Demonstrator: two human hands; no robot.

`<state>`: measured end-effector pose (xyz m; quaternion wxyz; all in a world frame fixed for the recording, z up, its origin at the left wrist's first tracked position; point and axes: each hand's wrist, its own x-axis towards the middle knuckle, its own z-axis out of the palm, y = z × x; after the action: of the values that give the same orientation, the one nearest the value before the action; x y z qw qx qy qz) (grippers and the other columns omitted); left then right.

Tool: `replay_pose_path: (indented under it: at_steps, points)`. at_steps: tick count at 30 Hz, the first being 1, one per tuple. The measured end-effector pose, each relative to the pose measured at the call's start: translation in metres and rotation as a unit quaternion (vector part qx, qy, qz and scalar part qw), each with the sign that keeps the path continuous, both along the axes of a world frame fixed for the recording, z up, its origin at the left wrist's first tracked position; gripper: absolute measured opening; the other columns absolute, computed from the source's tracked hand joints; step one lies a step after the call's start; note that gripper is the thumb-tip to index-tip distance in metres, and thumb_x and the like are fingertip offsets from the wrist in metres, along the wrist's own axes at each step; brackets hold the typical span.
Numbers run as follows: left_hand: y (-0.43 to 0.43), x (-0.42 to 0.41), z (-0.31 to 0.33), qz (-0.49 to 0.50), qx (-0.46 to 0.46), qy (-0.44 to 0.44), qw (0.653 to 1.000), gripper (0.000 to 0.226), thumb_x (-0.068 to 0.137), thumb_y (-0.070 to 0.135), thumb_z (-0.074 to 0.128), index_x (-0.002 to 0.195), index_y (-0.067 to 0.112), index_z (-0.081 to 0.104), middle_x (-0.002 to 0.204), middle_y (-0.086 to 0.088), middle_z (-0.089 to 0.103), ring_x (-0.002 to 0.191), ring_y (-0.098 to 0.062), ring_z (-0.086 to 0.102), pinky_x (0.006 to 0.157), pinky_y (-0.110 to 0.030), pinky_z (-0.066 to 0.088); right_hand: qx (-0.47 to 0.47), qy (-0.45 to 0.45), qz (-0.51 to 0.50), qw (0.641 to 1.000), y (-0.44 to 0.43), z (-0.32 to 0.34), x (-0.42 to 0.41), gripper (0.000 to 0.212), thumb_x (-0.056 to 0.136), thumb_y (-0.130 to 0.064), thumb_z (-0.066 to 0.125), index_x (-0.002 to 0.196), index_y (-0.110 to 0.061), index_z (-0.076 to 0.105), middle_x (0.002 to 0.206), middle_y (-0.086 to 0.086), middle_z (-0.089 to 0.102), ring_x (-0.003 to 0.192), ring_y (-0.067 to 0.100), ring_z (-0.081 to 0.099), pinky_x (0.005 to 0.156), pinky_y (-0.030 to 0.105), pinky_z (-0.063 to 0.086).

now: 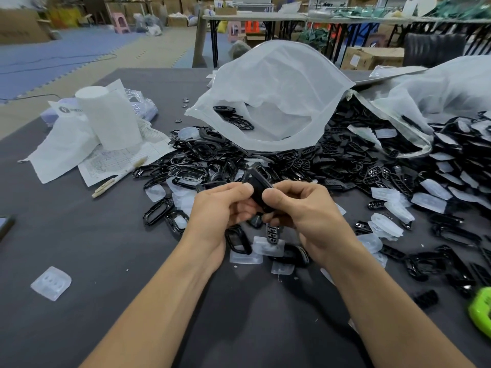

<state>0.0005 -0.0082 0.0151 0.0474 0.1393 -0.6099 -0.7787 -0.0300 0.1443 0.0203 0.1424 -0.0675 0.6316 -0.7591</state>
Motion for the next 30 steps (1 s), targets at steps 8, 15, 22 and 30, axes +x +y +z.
replay_pose_path:
  at_steps: [8,15,22,30]
  points:
    - [0.003,0.001,-0.002,0.035,0.031,0.033,0.998,0.015,0.087,0.0,0.075,0.081,0.012,0.081,0.072,-0.005,0.073,0.053,-0.01,0.059,0.057,-0.02,0.055,0.05,0.059,-0.025,0.997,-0.001,0.0,0.004,0.004,0.086,0.002,0.078,0.085,-0.002,0.078,0.072,0.018,0.076,0.052,0.018,0.067,0.05,0.023,0.052]
    - [0.001,-0.003,-0.004,0.036,0.111,0.053,0.992,0.03,0.086,-0.009,0.067,0.099,0.013,0.082,0.07,-0.006,0.06,0.054,-0.013,0.051,0.059,-0.019,0.052,0.044,0.02,-0.012,0.999,-0.001,0.002,0.003,0.018,0.092,-0.013,0.075,0.08,-0.001,0.079,0.068,0.016,0.073,0.054,0.017,0.065,0.052,0.022,0.051]
    - [0.003,-0.001,-0.005,0.036,-0.003,0.015,0.999,0.007,0.074,0.019,0.089,0.077,0.019,0.083,0.081,-0.006,0.075,0.078,-0.021,0.063,0.088,-0.043,0.053,0.064,0.08,-0.042,0.994,0.0,-0.001,0.002,0.023,0.096,-0.009,0.07,0.074,-0.004,0.073,0.063,0.007,0.07,0.056,0.014,0.065,0.057,0.021,0.052]
    - [-0.007,0.0,-0.003,-0.116,0.105,0.159,0.975,0.015,0.083,0.007,0.07,0.089,0.008,0.083,0.086,0.002,0.078,0.078,-0.005,0.072,0.072,-0.015,0.055,-0.072,-0.053,0.02,0.996,0.002,0.006,0.003,0.026,0.073,-0.028,0.075,0.088,-0.008,0.077,0.081,0.002,0.076,0.071,0.007,0.07,0.064,0.022,0.054]
